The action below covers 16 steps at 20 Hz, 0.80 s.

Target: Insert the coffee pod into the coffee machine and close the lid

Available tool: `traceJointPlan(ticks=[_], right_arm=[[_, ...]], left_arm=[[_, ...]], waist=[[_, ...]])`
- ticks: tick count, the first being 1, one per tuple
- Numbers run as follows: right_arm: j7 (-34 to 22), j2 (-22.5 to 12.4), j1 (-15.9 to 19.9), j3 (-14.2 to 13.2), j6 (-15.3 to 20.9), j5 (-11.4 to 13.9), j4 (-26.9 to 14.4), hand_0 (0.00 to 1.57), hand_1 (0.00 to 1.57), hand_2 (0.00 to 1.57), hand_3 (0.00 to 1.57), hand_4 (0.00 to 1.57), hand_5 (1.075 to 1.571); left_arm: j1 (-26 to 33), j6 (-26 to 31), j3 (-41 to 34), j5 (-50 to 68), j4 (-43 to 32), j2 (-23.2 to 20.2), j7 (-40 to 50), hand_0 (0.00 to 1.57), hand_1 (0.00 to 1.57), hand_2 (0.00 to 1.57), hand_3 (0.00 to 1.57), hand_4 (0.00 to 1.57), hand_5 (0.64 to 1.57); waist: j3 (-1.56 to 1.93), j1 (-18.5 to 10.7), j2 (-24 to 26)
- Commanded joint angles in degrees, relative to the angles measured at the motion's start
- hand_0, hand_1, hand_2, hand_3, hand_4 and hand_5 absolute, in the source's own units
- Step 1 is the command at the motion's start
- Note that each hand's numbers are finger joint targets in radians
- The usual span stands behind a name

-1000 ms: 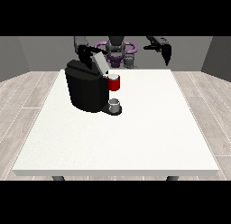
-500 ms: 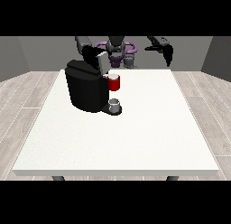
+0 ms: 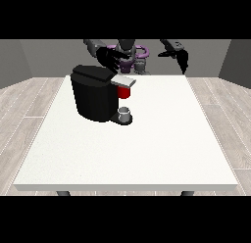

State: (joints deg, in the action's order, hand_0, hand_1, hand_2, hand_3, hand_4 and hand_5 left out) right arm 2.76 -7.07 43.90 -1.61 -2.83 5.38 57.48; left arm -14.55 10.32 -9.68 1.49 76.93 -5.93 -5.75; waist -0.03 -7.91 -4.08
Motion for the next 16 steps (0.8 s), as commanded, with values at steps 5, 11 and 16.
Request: traceJointPlan(ticks=[5, 11, 16], right_arm=[[2.4, -0.3, 3.9, -0.7, 0.0, 1.9, -2.2, 0.0, 0.0, 0.0, 0.0, 0.14, 1.571], [4.3, 4.3, -1.1, 2.4, -1.4, 1.5, 0.9, 0.0, 0.0, 0.0, 0.0, 0.07, 1.571], [6.0, 7.0, -8.4, 8.5, -0.5, -4.5, 5.1, 0.0, 0.0, 0.0, 0.0, 0.28, 1.571]], left_arm=[[-1.5, -0.2, 0.7, 0.8, 1.2, -0.4, 0.4, 0.0, 0.0, 0.0, 0.0, 0.0, 1.571], [2.7, 1.6, 0.2, 0.6, 0.5, -1.9, -3.2, 0.0, 0.0, 0.0, 0.0, 0.2, 1.571], [2.3, -2.1, 2.6, -0.3, -0.4, 2.8, -1.5, 0.0, 0.0, 0.0, 0.0, 0.25, 1.571]], waist=[[0.03, -0.7, -1.0], [0.02, 1.5, 3.4], [0.04, 3.9, 7.8]])
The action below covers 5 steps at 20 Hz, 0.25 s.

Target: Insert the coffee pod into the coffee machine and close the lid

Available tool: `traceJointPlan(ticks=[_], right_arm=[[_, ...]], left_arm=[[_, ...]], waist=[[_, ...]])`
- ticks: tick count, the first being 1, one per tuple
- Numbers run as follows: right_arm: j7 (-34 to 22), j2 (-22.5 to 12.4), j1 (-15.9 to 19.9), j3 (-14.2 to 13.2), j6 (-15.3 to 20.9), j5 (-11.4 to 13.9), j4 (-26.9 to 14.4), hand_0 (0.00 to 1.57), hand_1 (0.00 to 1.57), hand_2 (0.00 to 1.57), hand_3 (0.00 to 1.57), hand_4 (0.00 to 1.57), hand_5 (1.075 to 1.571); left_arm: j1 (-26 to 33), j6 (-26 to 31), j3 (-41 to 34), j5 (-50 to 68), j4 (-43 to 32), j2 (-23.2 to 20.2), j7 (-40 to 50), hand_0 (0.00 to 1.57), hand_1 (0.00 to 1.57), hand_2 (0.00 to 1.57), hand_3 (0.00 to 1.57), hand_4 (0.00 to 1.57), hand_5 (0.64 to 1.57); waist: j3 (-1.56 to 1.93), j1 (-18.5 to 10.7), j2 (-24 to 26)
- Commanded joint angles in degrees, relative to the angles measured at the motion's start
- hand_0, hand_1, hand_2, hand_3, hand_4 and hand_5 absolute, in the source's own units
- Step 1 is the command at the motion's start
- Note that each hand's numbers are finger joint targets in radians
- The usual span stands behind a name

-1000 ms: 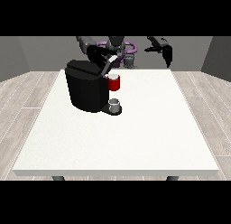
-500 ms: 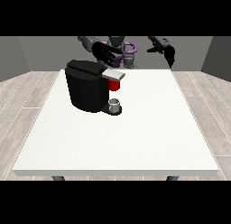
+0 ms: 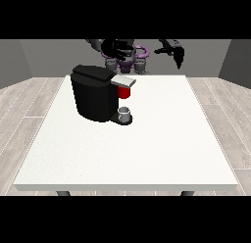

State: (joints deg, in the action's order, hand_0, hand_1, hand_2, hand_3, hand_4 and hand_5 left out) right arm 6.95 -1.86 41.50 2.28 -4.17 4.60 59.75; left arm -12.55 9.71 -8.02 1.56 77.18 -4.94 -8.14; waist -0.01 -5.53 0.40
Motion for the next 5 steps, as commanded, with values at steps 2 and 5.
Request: traceJointPlan(ticks=[2, 5], right_arm=[[3.4, 1.8, -9.4, 6.1, 2.3, -8.6, 5.3, 0.0, 0.0, 0.0, 0.0, 0.29, 1.571], [2.9, 1.8, -17.4, 9.4, 4.6, -9.1, 7.5, 0.0, 0.0, 0.0, 0.0, 0.16, 1.571]], left_arm=[[1.2, -2.3, 0.4, -1.4, -2.9, 1.9, -3.3, 0.0, 0.0, 0.0, 0.0, 0.19, 1.571], [3.1, -0.6, -1.5, 0.2, -3.9, 0.1, -4.1, 0.0, 0.0, 0.0, 0.0, 0.19, 1.571]], waist=[[0.01, 2.5, 2.8], [0.0, 5.2, 5.2]])
